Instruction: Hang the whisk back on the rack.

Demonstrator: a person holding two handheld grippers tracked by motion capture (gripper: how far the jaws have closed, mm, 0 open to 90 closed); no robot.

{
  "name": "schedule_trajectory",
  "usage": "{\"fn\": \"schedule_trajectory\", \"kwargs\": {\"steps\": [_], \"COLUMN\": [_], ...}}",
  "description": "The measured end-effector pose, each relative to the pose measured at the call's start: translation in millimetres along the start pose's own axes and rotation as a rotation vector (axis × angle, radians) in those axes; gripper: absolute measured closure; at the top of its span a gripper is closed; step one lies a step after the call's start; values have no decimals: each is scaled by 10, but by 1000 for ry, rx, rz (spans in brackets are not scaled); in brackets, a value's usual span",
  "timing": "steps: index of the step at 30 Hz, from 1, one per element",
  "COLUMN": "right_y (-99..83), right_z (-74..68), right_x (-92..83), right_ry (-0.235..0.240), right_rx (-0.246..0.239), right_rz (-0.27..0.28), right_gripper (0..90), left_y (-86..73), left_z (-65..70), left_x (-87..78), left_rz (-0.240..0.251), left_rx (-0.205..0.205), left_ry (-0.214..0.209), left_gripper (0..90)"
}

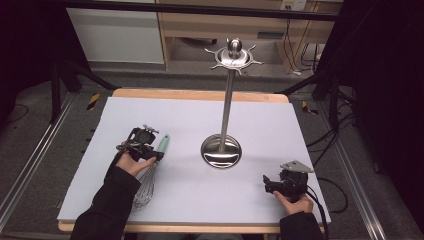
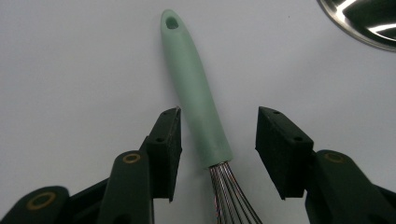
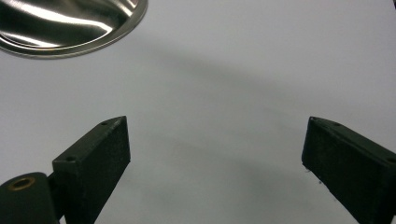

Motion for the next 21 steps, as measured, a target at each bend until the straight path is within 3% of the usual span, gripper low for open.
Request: {"fn": "schedule_trajectory", "kwargs": {"steps": [21], "right_y": [-8], "right_z": [-7], "right_x": [11], "right_ry": [4], "right_rx": [-7], "right_rz": [-8], "right_gripper": [85], "left_y": [-109], "left_z": [-79], "left_x": [247], "left_rz": [-110], "left_rx": [-53], "left_ry": [-8], "left_gripper": [574]}}
Point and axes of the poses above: each handheld gripper's, and its own axes: x roughly forward along the jaws, y roughly out of its top, z roughly to its right, the point moved 8 cm from there along x, roughly forward along the jaws, and after that the axes turned 3 degrees about -y, right-handed, at the moved point
